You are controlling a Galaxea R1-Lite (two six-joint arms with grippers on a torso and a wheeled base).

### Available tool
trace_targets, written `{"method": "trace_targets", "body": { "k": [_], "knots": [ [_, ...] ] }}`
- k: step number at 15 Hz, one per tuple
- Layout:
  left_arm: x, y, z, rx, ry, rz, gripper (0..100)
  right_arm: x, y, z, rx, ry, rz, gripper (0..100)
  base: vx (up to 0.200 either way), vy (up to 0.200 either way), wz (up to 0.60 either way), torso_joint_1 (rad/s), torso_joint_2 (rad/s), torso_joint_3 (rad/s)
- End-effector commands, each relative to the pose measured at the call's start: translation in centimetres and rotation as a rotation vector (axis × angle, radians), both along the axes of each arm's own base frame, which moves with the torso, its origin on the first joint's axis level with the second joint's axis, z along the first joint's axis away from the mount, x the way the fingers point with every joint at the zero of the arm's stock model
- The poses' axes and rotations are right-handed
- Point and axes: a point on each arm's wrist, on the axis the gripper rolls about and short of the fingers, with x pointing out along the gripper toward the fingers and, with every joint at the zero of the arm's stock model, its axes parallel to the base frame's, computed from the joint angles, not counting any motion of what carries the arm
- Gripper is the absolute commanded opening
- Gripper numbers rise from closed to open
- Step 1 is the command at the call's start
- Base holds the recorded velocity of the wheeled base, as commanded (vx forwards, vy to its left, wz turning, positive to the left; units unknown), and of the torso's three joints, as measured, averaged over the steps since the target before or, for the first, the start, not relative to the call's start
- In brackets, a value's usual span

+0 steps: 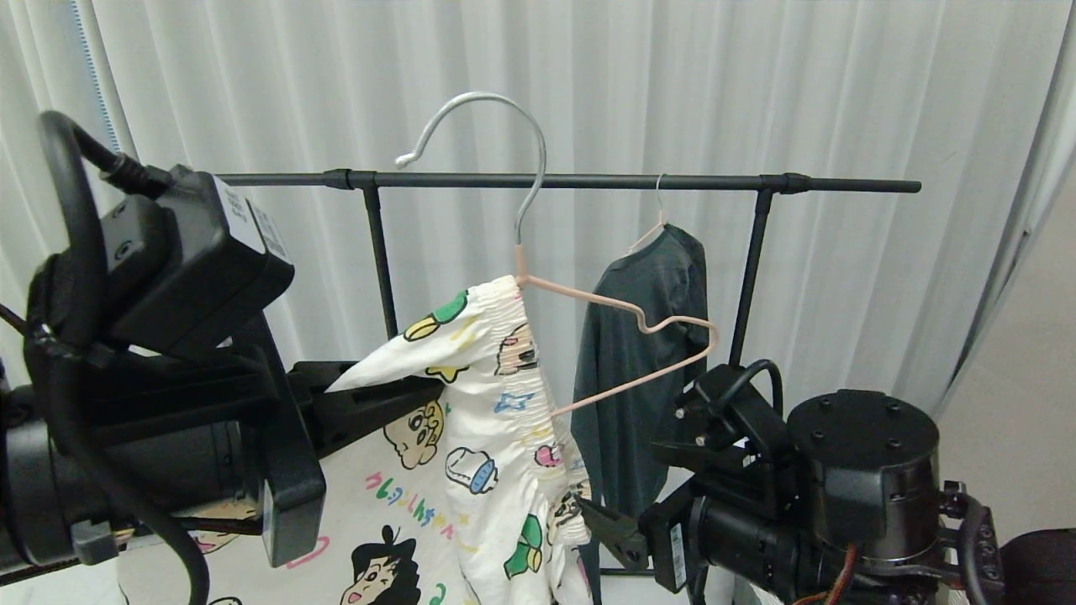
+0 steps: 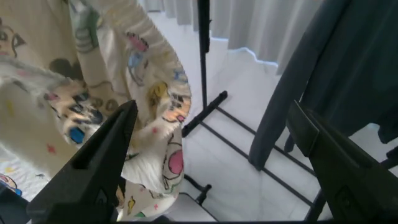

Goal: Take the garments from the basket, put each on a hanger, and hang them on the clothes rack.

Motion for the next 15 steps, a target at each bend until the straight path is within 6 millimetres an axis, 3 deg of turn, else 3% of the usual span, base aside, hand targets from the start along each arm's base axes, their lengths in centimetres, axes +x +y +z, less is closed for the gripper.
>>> {"method": "trace_targets", "body": {
  "k": [1, 6, 11, 12, 15],
  "knots": [
    [0.0, 0.0, 0.0, 0.0, -0.001, -0.002, 0, -0.3, 0.4, -0.4, -0.01, 0.007, 0.016, 100, 0.0, 0.0, 0.0, 0.0, 0.0, 0.0],
    [-1.1, -1.0, 0.0, -0.001, -0.003, -0.081, 0, -1.2, 1.1, -1.7, -0.059, 0.029, 0.048, 100, 0.0, 0.0, 0.0, 0.0, 0.0, 0.0],
    [-0.3, -0.4, 0.1, -0.02, -0.027, -0.025, 0, -0.6, -2.8, -2.5, -0.193, 0.062, -0.108, 100, 0.0, 0.0, 0.0, 0.0, 0.0, 0.0],
    [-0.4, -0.2, -0.5, -0.009, -0.014, -0.019, 0, 0.3, -4.7, -2.3, -0.208, 0.061, -0.191, 100, 0.0, 0.0, 0.0, 0.0, 0.0, 0.0],
    [-0.8, 0.2, -1.5, 0.014, 0.003, -0.023, 0, 1.9, -7.6, -2.1, -0.257, 0.03, -0.305, 100, 0.0, 0.0, 0.0, 0.0, 0.0, 0.0]
  ]
}}
